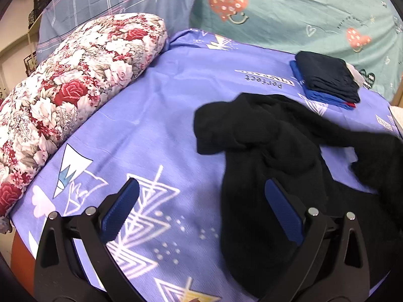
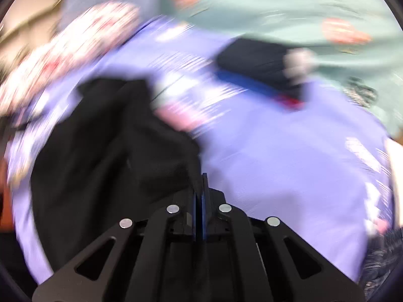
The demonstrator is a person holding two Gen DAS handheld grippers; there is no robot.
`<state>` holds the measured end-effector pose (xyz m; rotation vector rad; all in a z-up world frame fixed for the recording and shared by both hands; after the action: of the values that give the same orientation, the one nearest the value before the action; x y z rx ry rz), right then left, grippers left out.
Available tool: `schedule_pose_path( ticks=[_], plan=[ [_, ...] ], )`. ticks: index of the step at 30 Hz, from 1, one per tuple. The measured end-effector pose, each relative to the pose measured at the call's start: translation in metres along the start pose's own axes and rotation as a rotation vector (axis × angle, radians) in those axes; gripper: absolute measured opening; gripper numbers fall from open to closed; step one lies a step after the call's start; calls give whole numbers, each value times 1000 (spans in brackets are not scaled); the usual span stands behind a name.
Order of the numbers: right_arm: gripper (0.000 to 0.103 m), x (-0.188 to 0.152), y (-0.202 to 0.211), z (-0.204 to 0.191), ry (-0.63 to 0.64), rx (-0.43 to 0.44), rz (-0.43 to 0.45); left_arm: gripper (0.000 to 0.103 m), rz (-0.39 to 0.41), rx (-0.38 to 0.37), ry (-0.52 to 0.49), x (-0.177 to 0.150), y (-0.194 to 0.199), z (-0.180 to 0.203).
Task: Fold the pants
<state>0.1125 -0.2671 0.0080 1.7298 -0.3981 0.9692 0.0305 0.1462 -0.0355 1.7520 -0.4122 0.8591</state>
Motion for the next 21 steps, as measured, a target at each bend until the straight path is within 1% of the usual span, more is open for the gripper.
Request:
schedule_pose_path(
  ticks=[1, 2, 3, 4, 5, 7, 9, 11, 15, 17, 19, 20, 21],
  plan=[
    [3, 8, 9, 37, -64, -74, 49, 101, -7, 0, 5, 4, -4, -1],
    [3, 11, 13, 64, -110, -131, 71, 101, -21, 2, 8, 9, -11, -2],
    [3, 7, 15, 95, -164, -202, 75, 101, -34, 2, 9, 12, -16, -1],
    [3, -4, 13, 123, -219, -269, 62, 101, -52, -1, 6, 16, -23, 0],
    [3, -15, 13, 132, -249, -278, 56, 101, -79, -5, 0, 20, -33, 3],
    [3, -35, 3, 137, -270, -258, 36, 101, -118, -9, -14, 23, -48, 10],
    [3, -55, -12, 132, -234, -269, 1, 101, -171, -20, -36, 24, -67, 21],
    [3, -59, -25, 127, -215, -262, -32, 101, -221, -51, -52, 26, -80, 35],
    [4, -56, -24, 124, -207, -247, -6, 101, -239, -160, -102, 52, -89, 79],
    [4, -56, -23, 127, -212, -239, -3, 101, -258, -193, -105, 66, -97, 95],
    [4, -56, -24, 126, -216, -235, -3, 101, -325, -278, -54, 78, -112, 113],
    [4, -57, -24, 126, -219, -232, -1, 101, -355, -308, -31, 80, -118, 120],
    [4, -56, -24, 126, -220, -230, 0, 101, -411, -360, 1, 84, -127, 130]
  ],
)
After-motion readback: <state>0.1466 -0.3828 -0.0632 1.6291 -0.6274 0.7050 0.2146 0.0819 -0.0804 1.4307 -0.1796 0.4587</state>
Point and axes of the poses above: each gripper's, at about its wrist camera, not at the fingertips, and y roughly against the way its jaws point, z to its right, x to its top, the point moved 8 cm from there along -y, roughly the way its jaws point, and after that the axes turned 12 degrees about x, right-handed, at the moved point
